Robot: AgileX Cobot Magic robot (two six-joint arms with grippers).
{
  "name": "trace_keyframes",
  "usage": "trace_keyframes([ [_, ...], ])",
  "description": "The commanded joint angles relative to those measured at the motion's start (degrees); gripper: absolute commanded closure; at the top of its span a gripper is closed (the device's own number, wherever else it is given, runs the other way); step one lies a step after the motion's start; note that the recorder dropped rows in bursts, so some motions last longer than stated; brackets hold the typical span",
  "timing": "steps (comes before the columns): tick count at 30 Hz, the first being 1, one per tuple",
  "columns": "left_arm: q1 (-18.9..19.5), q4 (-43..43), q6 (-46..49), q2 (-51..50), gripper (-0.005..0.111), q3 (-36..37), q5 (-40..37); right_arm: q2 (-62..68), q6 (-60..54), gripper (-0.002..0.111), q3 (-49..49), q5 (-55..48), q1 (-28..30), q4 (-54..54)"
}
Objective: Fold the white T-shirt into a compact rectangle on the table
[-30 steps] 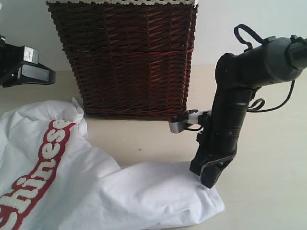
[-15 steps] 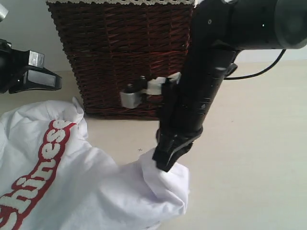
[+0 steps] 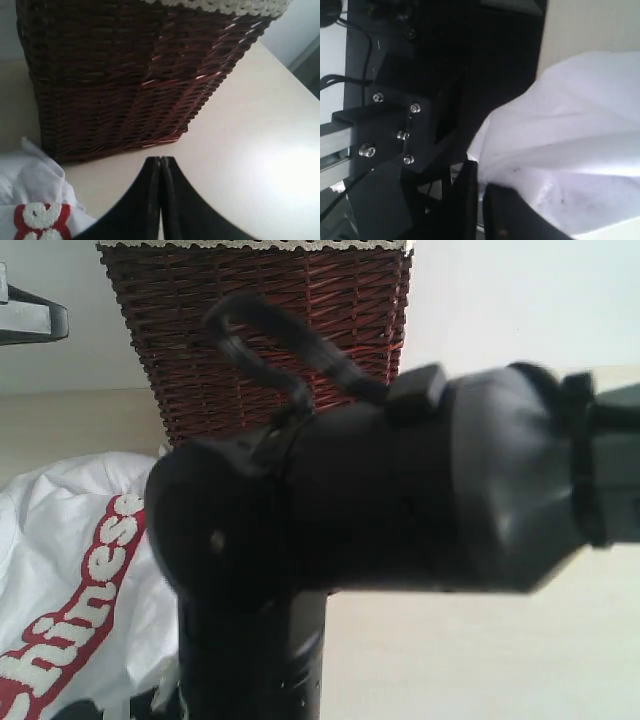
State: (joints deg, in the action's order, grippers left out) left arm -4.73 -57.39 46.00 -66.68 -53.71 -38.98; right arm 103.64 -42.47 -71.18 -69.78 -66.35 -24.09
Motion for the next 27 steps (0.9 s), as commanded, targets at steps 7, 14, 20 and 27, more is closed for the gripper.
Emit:
trace_keyframes([
  [7,0.15,-0.64,0.06,2.10,0.107,0.17,0.30,-0.51,11.55,0.066,0.20,1.32,-1.51,20.40],
  [14,0.15,-0.99,0.06,2.10,0.107,0.17,-0.17,-7.96,20.13,0.063,0.51,4.35,-1.51,27.29],
  [20,0.02,-0.99,0.06,2.10,0.107,0.17,-0.97,-14.32,42.78,0.064,10.96,9.80,3.27,44.89],
  [27,-0.05,-2.00,-0.07,2.10,0.107,0.17,-1.21,-15.07,20.58,0.065,21.68,19.53,4.74,12.18],
])
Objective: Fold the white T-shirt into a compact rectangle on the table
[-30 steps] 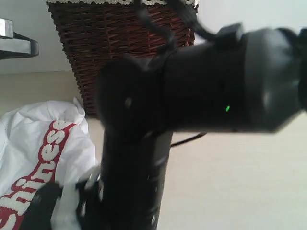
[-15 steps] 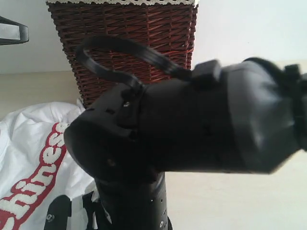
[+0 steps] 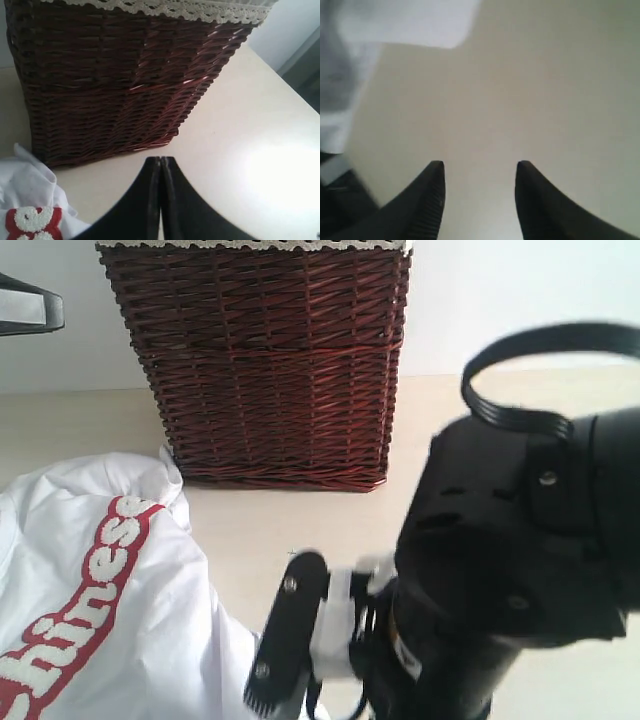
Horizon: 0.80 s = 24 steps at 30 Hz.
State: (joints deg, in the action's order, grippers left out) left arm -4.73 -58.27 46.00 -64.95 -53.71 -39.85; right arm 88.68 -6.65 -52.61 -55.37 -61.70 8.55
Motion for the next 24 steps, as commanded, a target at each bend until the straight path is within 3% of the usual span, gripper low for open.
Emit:
trace_keyframes([
  [1,-0.05,-1.12,-0.07,0.38,0.107,0.17,-0.60,0.34,-18.20,0.065,3.11,5.12,0.09,-24.40],
  [6,-0.05,-1.12,-0.07,0.38,0.107,0.17,-1.65,5.64,-19.05,0.065,3.91,6.27,0.09,-28.16],
  [12,-0.05,-2.63,0.06,0.38,0.107,0.17,-1.64,11.38,-4.61,0.061,4.30,6.19,0.09,-18.50],
  [19,-0.05,-2.76,0.06,0.38,0.107,0.17,-2.01,15.35,-11.52,0.061,5.51,5.74,-0.44,-27.92],
  [24,-0.05,-2.78,0.06,0.38,0.107,0.17,-2.17,15.45,-11.77,0.061,4.76,8.09,-0.95,-27.80],
])
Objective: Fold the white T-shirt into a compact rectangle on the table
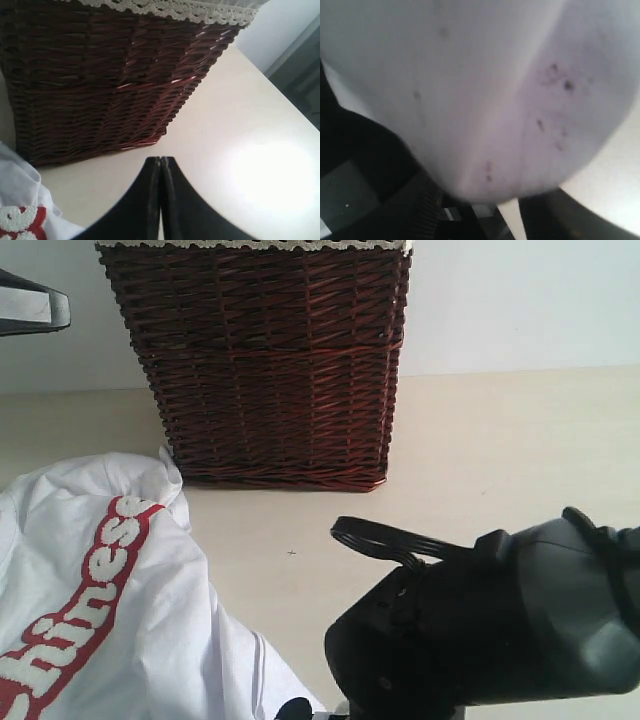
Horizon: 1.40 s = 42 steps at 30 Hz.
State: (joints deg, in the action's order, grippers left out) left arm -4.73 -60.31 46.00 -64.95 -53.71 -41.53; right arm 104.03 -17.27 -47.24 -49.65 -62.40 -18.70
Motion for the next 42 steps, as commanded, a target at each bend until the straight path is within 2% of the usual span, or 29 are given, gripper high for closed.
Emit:
trace_keyframes([
  [1,-0.05,-0.75,0.06,0.38,0.107,0.17,-0.50,0.24,-1.15,0.061,-0.60,2.96,-0.25,-0.04],
  [4,-0.05,-0.75,0.06,0.38,0.107,0.17,-0.74,2.30,1.76,0.067,-0.60,3.70,-0.25,2.35],
  [12,-0.05,-0.75,0.06,0.38,0.107,0.17,-1.90,6.46,3.64,0.106,-2.29,0.68,-0.25,5.03],
  [13,-0.05,-0.75,0.06,0.38,0.107,0.17,-2.01,6.21,4.30,0.108,-2.29,0.68,-0.25,6.33],
  [20,-0.05,-0.75,0.06,0.38,0.107,0.17,-2.01,5.72,15.90,0.108,-2.29,0.09,-0.04,19.49],
  [25,-1.77,-0.75,0.06,0.38,0.107,0.17,-2.49,4.96,31.71,0.108,-3.45,-4.63,1.49,39.57],
  [28,-2.68,0.01,0.06,0.38,0.107,0.17,-2.49,1.73,43.56,0.108,-4.40,-11.70,1.49,57.31],
  [31,-2.68,-0.08,0.06,0.38,0.107,0.17,-2.11,-4.29,46.93,0.108,-5.56,-16.18,1.49,67.15],
  [33,-2.68,-0.13,0.06,0.38,0.107,0.17,-1.88,-8.62,48.86,0.108,-6.79,-16.54,1.49,71.62],
  [42,-2.68,0.02,0.06,0.38,0.107,0.17,-1.10,-25.52,46.96,0.108,-15.09,-14.74,1.49,72.74],
])
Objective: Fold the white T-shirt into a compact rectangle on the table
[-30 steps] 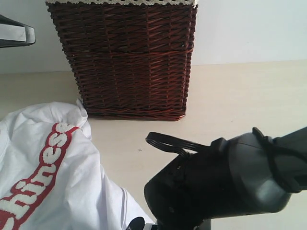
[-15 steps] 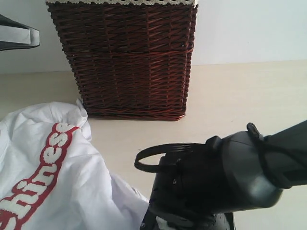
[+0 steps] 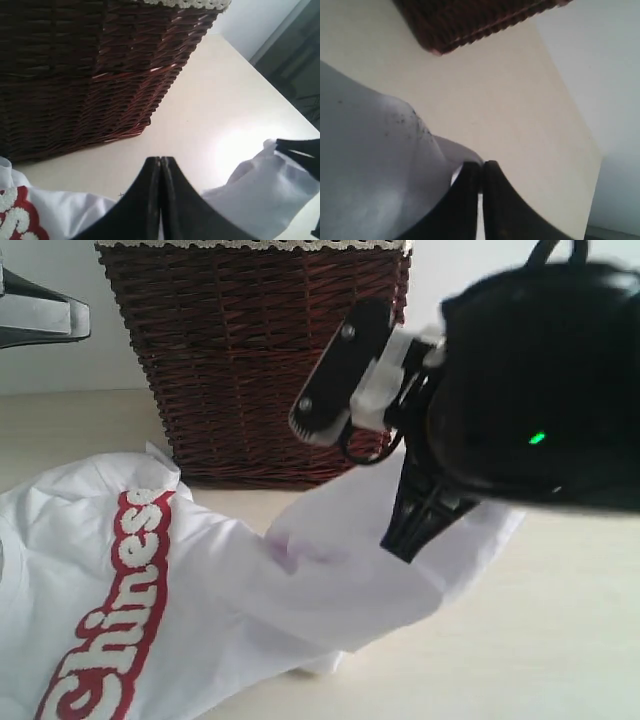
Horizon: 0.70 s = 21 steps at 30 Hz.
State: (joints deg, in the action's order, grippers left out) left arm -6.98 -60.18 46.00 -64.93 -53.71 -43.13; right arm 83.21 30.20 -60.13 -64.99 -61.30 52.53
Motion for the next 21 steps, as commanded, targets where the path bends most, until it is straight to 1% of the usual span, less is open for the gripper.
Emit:
trace_keyframes([
  [1,-0.44,-0.10,0.06,0.25,0.107,0.17,0.50,-5.77,-0.59,0.108,-2.58,1.69,0.39,1.43],
  [6,-0.44,-0.10,0.06,-0.45,0.107,0.17,0.50,-8.64,-2.65,0.108,-6.15,4.32,0.39,1.63],
  [10,-0.44,0.00,0.18,-0.68,0.107,0.17,0.38,-9.02,-1.99,0.108,-8.30,11.45,0.43,1.21],
  [12,-0.44,0.00,0.20,-0.68,0.107,0.17,0.09,-8.23,-1.45,0.108,-8.30,12.38,0.43,0.96],
  [15,-0.44,0.39,0.20,-0.68,0.107,0.17,-2.01,-5.96,-2.10,0.108,-8.30,9.86,0.43,-0.73],
  [16,-0.44,0.70,0.20,-0.68,0.107,0.17,-3.99,-5.33,-2.91,0.108,-8.30,8.59,0.43,-1.58],
  [18,-0.44,0.81,-0.09,-1.07,0.107,0.17,-6.14,-4.33,-6.80,0.108,-8.30,6.14,0.43,-5.27],
  [21,-0.44,1.62,-0.40,-2.02,0.107,0.17,-7.87,-3.09,-13.62,0.108,-8.30,-1.37,0.73,-10.81],
])
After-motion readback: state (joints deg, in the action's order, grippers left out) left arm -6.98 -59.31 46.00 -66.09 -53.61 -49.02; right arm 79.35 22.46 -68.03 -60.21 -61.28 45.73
